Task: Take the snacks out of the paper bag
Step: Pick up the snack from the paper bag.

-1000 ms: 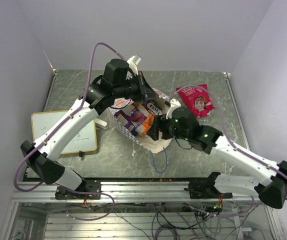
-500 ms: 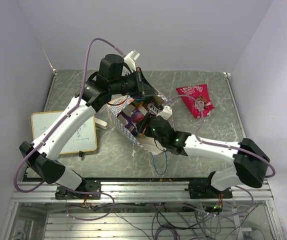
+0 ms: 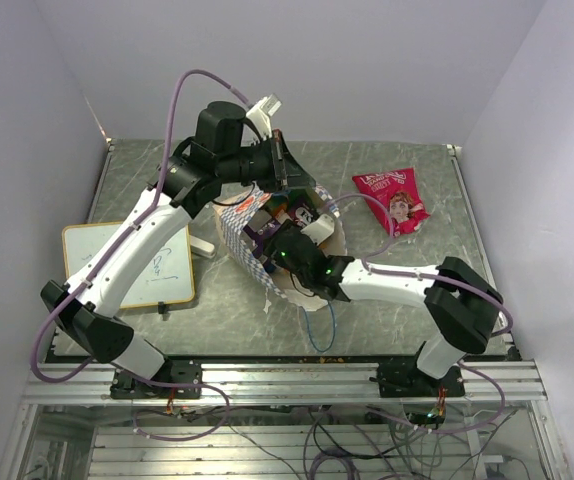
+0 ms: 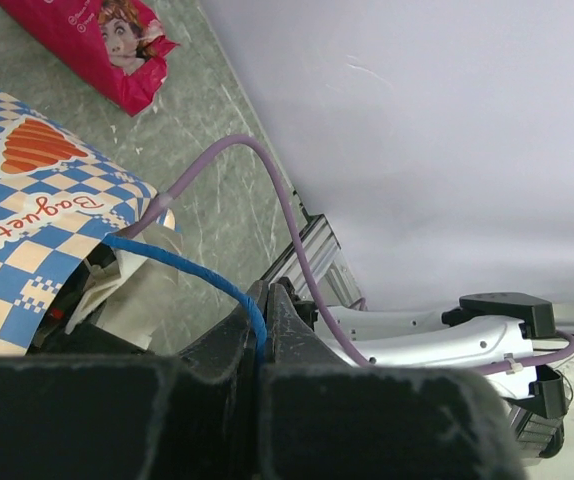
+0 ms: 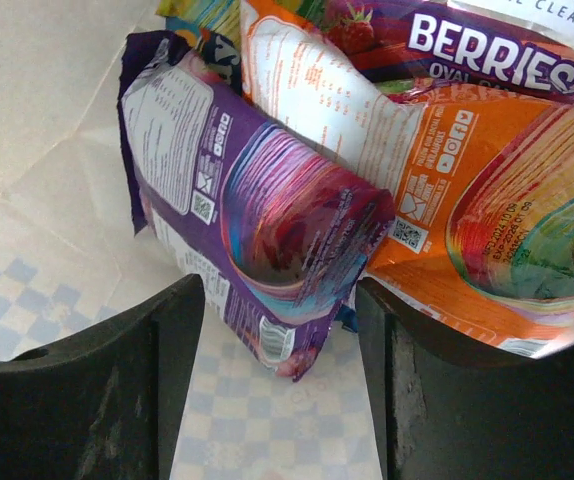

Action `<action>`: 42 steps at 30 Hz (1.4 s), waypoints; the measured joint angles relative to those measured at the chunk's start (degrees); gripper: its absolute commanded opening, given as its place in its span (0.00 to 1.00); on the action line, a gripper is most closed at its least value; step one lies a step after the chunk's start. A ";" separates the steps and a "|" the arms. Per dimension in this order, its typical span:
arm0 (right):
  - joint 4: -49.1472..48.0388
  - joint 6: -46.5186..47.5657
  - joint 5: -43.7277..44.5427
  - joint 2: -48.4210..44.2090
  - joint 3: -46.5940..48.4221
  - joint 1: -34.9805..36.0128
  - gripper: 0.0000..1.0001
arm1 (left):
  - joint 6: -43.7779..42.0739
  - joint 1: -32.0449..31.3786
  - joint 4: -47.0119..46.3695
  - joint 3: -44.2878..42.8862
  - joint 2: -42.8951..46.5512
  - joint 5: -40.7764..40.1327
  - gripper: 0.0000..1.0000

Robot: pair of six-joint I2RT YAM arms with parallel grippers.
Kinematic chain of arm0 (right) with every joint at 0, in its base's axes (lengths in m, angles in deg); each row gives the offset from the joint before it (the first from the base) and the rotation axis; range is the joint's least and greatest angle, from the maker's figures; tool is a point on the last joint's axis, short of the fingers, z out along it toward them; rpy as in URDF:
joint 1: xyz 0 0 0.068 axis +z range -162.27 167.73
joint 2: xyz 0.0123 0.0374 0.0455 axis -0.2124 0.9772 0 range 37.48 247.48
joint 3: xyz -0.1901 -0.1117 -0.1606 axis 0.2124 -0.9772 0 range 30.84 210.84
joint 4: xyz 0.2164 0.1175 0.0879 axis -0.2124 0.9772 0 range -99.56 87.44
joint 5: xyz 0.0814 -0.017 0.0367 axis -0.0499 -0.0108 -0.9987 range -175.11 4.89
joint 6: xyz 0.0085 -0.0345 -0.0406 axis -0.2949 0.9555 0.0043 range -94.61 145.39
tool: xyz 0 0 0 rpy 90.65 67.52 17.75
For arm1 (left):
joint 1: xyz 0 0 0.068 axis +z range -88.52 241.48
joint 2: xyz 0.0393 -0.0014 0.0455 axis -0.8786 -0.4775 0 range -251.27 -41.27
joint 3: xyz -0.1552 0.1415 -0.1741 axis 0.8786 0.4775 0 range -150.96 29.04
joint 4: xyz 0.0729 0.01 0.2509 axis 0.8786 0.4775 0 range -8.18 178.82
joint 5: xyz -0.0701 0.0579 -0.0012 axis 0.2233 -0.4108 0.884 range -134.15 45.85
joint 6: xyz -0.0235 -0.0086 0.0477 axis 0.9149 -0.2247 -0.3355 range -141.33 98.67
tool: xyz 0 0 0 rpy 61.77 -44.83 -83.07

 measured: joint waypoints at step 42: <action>-7.10 9.88 3.23 -2.14 4.15 0.31 0.00 | -4.50 4.66 6.60 1.29 3.02 2.12 0.07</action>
